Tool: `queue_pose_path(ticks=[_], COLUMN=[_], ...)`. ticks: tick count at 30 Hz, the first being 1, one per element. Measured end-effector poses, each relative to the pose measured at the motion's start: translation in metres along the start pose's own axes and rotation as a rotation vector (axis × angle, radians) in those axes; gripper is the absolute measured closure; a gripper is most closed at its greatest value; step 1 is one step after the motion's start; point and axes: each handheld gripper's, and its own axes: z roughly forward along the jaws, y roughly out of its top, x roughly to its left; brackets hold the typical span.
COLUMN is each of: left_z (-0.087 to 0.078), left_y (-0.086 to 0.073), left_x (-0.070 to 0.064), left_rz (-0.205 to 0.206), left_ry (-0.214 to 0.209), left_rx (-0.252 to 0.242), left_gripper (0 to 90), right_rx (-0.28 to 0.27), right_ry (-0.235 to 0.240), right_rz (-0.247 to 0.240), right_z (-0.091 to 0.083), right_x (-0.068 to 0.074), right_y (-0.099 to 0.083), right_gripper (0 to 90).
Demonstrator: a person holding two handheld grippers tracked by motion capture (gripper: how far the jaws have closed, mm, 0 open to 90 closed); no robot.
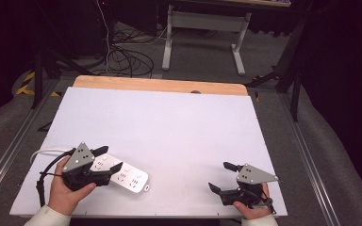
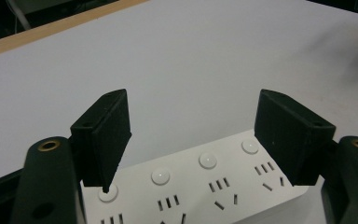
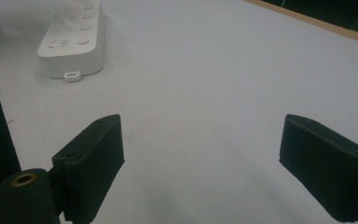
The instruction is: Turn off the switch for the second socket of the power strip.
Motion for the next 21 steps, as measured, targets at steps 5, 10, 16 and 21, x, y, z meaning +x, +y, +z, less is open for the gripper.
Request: queue_pose_path(ticks=[5, 10, 16, 21], left_z=[0.0062, 0.0065, 0.0063, 0.0073], left_y=[0.0013, 0.0009, 0.0004, 0.003], left_x=[0.0012, 0.0022, 0.0044, 0.0098], left_rz=[-0.001, 0.009, 0.005, -0.042], left_ry=[0.001, 0.01, 0.005, 0.003], left_rx=[0.008, 0.014, 0.027, 0.062], left_gripper=[28.1, 34.5, 51.1, 68.8], right_rx=[-0.004, -0.008, -0.007, -0.004], right_ry=[0.004, 0.007, 0.005, 0.007], right_rz=[0.004, 0.005, 0.004, 0.004], right_z=[-0.0004, -0.0004, -0.0001, 0.0004], right_x=[-0.0002, -0.0004, -0.0005, -0.0004], right_y=[-0.0001, -0.0002, -0.0003, -0.0003], right_gripper=[14.1, 14.1, 14.1, 14.4])
